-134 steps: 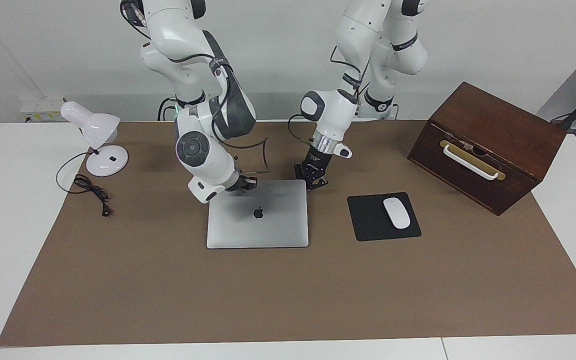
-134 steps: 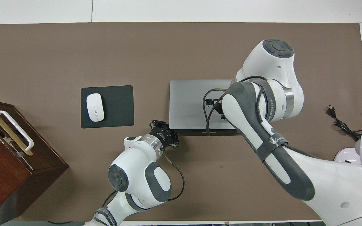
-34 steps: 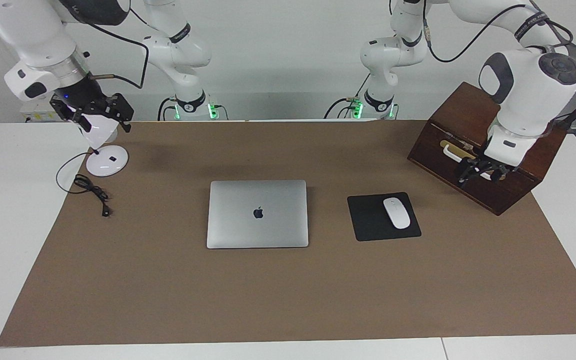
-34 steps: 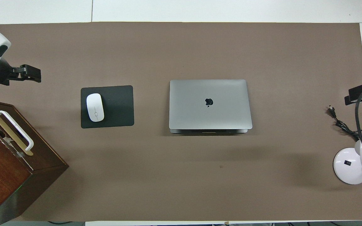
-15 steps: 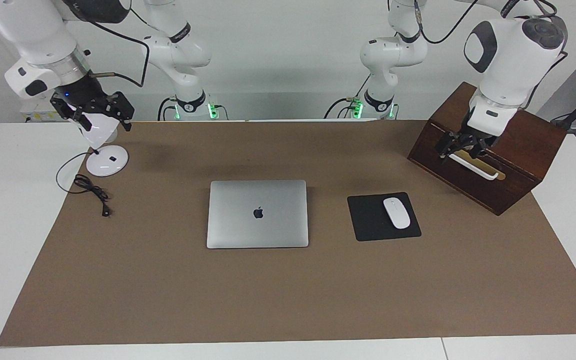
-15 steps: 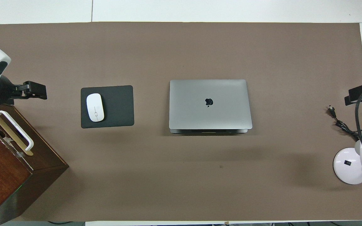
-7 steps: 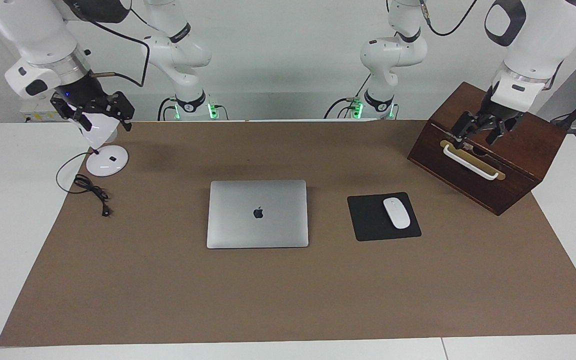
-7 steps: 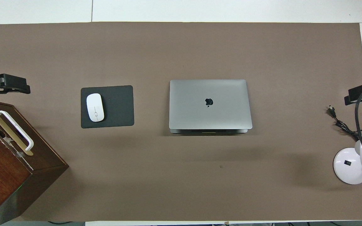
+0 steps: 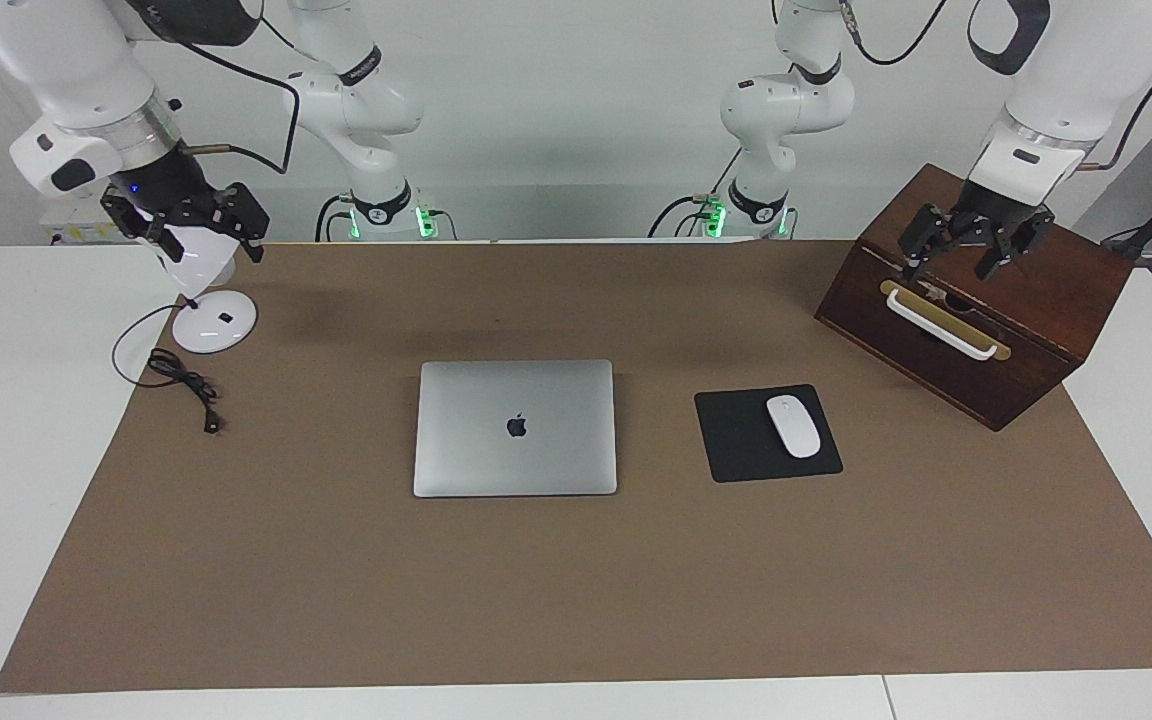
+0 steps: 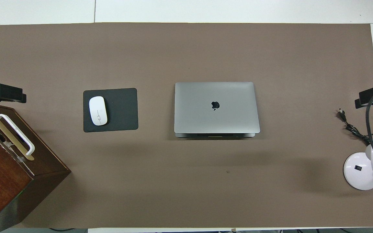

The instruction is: Close laptop with both arms

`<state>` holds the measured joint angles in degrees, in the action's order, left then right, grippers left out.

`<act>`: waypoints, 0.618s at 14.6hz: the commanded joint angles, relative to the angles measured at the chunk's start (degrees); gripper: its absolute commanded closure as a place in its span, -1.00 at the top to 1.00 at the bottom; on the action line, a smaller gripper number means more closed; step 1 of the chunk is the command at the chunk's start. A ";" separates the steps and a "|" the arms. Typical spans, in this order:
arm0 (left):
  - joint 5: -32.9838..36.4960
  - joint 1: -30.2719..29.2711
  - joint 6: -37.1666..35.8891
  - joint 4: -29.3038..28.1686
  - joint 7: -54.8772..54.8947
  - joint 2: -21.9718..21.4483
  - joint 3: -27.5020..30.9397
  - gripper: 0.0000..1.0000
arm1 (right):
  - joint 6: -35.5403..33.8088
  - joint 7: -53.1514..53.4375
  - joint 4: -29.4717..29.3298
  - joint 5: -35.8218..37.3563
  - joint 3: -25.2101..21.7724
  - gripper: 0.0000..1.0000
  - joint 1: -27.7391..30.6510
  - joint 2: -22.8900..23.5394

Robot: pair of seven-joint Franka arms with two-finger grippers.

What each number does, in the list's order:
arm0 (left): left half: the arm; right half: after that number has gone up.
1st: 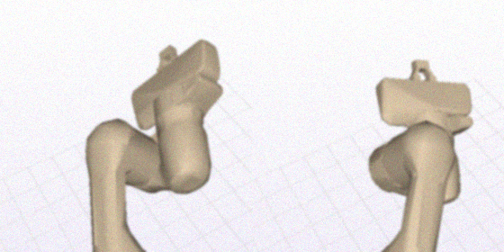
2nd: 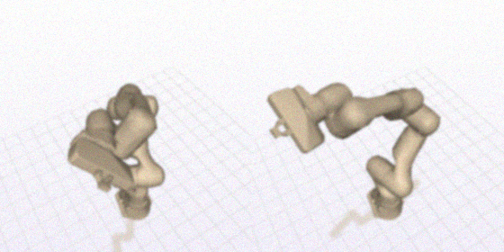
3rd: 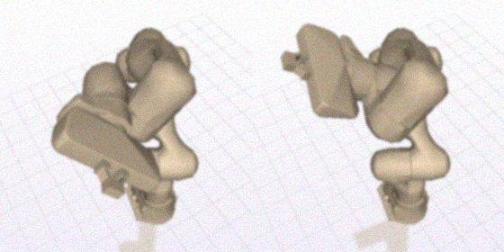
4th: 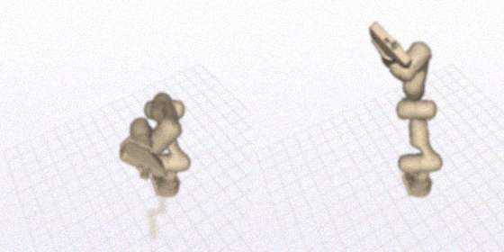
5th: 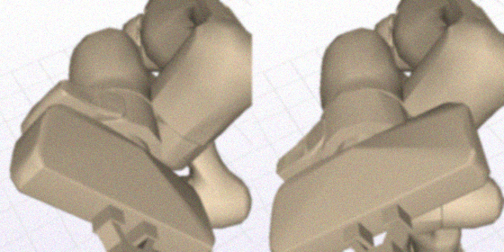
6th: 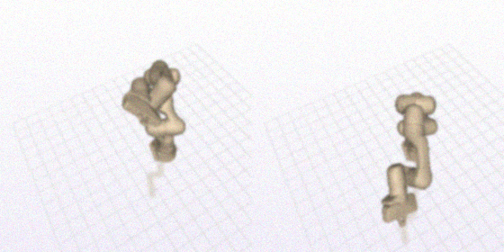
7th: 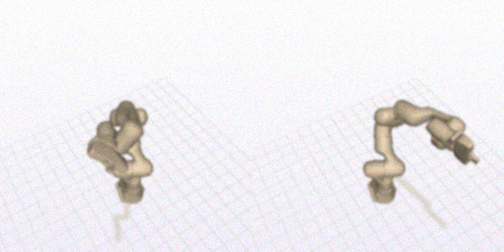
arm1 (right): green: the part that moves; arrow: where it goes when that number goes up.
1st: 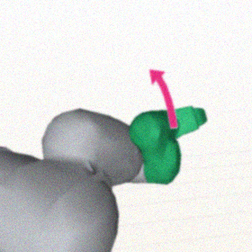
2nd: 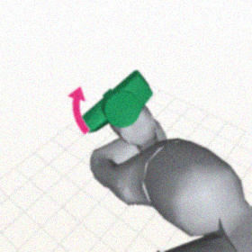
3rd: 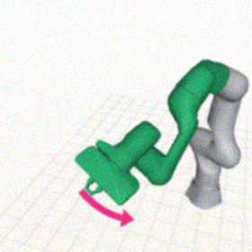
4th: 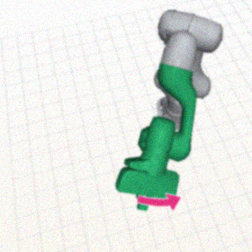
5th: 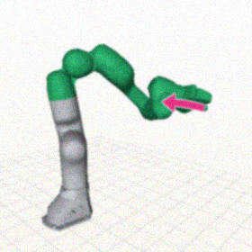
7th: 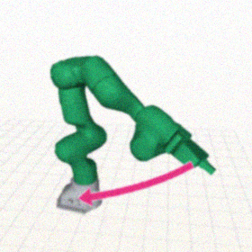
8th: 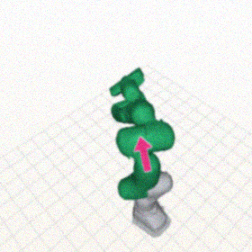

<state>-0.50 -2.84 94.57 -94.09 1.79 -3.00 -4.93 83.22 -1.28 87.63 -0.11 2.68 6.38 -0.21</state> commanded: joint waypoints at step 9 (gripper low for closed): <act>1.11 -0.76 -0.26 0.14 -4.25 -0.69 -3.68 1.00 | 0.81 0.31 1.49 0.47 0.92 1.00 1.18 -1.28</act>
<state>-0.35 -2.84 94.39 -93.90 -3.31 -3.14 -7.49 83.22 -1.28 87.63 -0.12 2.68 6.38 -0.22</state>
